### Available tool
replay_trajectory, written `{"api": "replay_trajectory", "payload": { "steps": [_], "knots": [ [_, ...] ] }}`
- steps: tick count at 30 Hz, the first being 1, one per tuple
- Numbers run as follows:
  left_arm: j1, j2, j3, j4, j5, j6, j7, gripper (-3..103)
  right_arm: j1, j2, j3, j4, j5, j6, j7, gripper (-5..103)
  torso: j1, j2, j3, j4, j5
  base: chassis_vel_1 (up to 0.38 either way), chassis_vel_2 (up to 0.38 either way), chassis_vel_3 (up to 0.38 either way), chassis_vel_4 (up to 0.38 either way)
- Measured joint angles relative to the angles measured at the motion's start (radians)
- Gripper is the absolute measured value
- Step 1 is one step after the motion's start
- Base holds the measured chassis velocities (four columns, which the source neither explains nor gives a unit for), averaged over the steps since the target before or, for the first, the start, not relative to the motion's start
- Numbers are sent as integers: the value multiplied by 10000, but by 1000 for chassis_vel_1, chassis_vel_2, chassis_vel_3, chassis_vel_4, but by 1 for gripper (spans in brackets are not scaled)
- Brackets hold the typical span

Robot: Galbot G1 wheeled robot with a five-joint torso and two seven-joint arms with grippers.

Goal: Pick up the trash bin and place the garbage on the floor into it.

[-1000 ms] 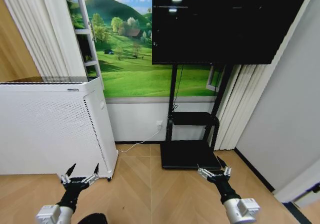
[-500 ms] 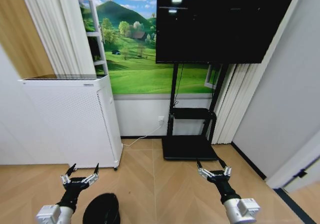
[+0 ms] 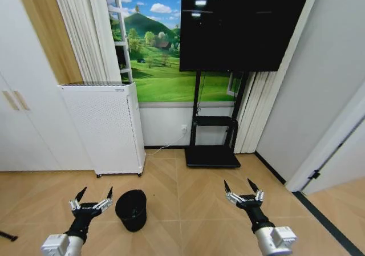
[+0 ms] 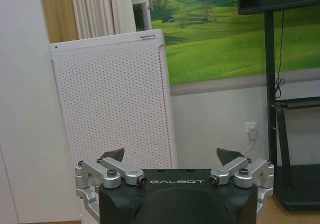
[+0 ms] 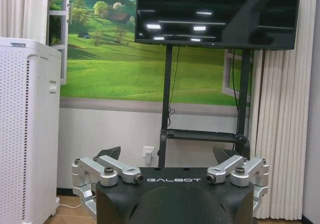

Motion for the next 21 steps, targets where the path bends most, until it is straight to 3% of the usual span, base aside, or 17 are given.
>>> {"api": "replay_trajectory", "payload": {
  "steps": [21],
  "knots": [
    [-1, 0, 0, 0, 0, 1, 0, 100, 3, 0, 0, 2, 0, 0, 1, 100, -1, -12, -8, -1, 2, 233, -243, -235, 242]
  ]
}}
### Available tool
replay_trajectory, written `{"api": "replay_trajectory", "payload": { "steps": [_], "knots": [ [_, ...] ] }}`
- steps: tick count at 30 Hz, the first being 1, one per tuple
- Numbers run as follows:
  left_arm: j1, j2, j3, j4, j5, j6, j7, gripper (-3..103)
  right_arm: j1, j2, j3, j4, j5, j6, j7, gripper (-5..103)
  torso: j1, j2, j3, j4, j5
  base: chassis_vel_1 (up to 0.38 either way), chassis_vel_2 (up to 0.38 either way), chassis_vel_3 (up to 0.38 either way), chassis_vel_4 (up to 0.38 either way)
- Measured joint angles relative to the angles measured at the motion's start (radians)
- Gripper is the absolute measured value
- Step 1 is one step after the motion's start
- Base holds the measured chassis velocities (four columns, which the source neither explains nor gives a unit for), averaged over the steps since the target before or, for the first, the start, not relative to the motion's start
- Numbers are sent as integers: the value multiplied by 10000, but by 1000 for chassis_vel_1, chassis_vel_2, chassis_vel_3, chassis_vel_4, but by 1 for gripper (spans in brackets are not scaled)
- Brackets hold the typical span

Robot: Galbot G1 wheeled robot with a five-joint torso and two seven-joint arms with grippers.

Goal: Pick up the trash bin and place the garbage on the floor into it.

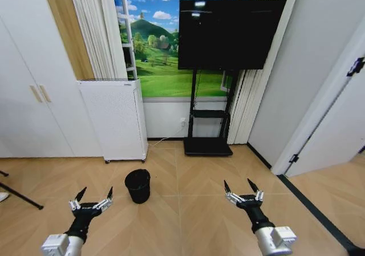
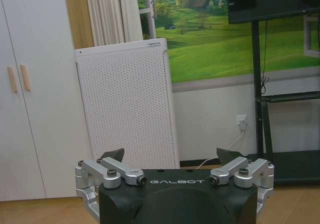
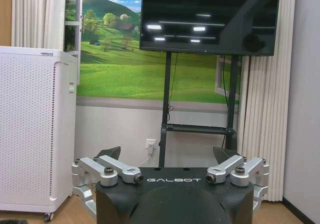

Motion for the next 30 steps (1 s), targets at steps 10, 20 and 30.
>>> {"api": "replay_trajectory", "payload": {
  "steps": [10, 20, 30],
  "knots": [
    [0, 0, 0, 0, 0, 1, 0, 100, 0, 0, 1, 0, 0, 0, 0, 100, -3, -3, -3, -1, 3, 227, -225, -226, 227],
    [0, 0, 0, 0, 0, 1, 0, 100, 0, 0, 1, 0, 0, 0, 0, 100, -1, -5, -2, 1, -2, 206, -212, -208, 214],
    [0, 0, 0, 0, -1, 1, 0, 100, 0, 0, 0, 0, 0, 0, 0, 100, -1, -7, -3, -1, 1, 208, -199, -206, 208]
  ]
}}
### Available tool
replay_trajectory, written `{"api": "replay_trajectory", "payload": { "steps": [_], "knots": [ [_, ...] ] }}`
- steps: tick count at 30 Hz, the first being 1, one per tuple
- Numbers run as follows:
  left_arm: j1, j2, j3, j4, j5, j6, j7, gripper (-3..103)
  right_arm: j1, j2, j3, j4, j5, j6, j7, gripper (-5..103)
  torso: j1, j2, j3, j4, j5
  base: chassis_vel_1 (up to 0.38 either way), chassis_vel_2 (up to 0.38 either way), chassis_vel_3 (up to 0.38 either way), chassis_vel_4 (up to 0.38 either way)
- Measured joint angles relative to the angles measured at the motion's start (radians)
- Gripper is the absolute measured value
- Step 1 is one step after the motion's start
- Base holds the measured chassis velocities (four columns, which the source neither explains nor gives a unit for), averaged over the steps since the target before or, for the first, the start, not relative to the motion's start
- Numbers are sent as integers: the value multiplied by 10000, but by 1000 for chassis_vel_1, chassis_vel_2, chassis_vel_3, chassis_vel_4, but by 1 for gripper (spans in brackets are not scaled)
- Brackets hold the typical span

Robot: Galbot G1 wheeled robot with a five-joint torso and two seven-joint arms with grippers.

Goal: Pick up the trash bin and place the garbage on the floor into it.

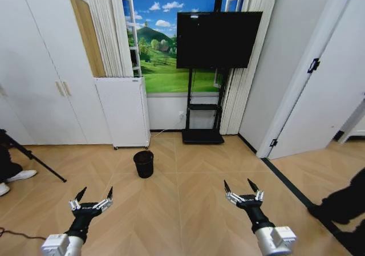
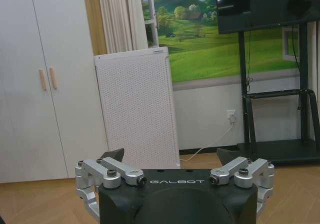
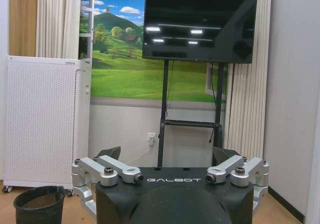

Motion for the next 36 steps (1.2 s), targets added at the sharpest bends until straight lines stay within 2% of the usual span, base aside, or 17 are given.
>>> {"api": "replay_trajectory", "payload": {
  "steps": [8, 36],
  "knots": [
    [1, 0, 0, 0, 0, 0, 0, 100, -3, 0, 0, 0, 0, 0, 0, 100, -6, 3, -4, 1, 0, 144, -112, -133, 125],
    [-1, 0, 0, 0, 0, 0, 0, 100, 1, 0, 0, 0, 1, 0, -1, 100, -1, -1, -1, 1, 1, -5, 11, 10, -7]
  ]
}}
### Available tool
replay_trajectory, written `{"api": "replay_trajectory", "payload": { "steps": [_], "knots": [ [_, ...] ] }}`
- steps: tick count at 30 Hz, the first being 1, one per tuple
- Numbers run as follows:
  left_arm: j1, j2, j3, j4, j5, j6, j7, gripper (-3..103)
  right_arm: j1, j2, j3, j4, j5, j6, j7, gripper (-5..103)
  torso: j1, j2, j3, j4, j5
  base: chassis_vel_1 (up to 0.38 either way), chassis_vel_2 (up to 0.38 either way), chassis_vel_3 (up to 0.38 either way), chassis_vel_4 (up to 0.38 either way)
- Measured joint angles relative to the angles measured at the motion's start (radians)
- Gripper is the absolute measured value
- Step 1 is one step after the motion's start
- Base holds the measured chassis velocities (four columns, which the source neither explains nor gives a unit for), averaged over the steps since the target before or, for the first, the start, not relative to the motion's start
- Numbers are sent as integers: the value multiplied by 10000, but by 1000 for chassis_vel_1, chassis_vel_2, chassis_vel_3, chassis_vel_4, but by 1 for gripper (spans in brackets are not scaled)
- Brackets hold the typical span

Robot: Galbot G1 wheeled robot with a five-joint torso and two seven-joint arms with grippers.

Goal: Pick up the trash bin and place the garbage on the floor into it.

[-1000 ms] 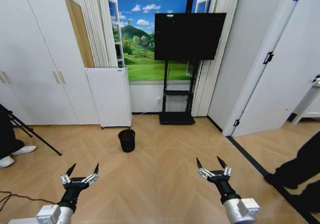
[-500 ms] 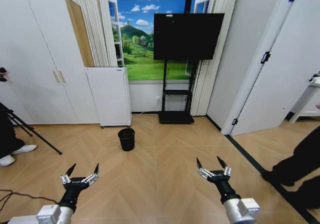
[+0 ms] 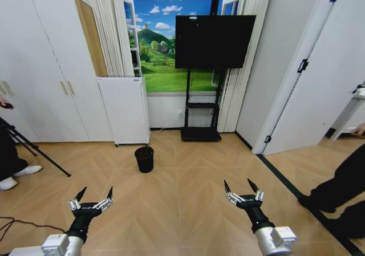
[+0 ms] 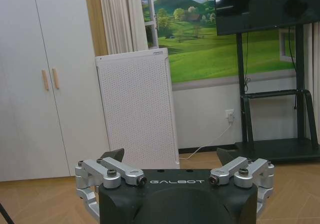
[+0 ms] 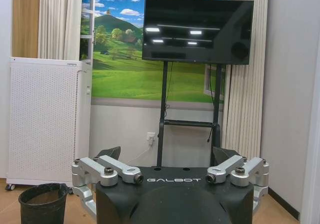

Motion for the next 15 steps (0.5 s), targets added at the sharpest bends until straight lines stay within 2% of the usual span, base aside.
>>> {"api": "replay_trajectory", "payload": {
  "steps": [15],
  "knots": [
    [0, 0, 0, 0, 0, 1, 0, 100, 0, 0, 1, 0, 0, 0, 0, 100, -1, 0, 0, 0, 0, 0, 0, 0, 0]
  ]
}}
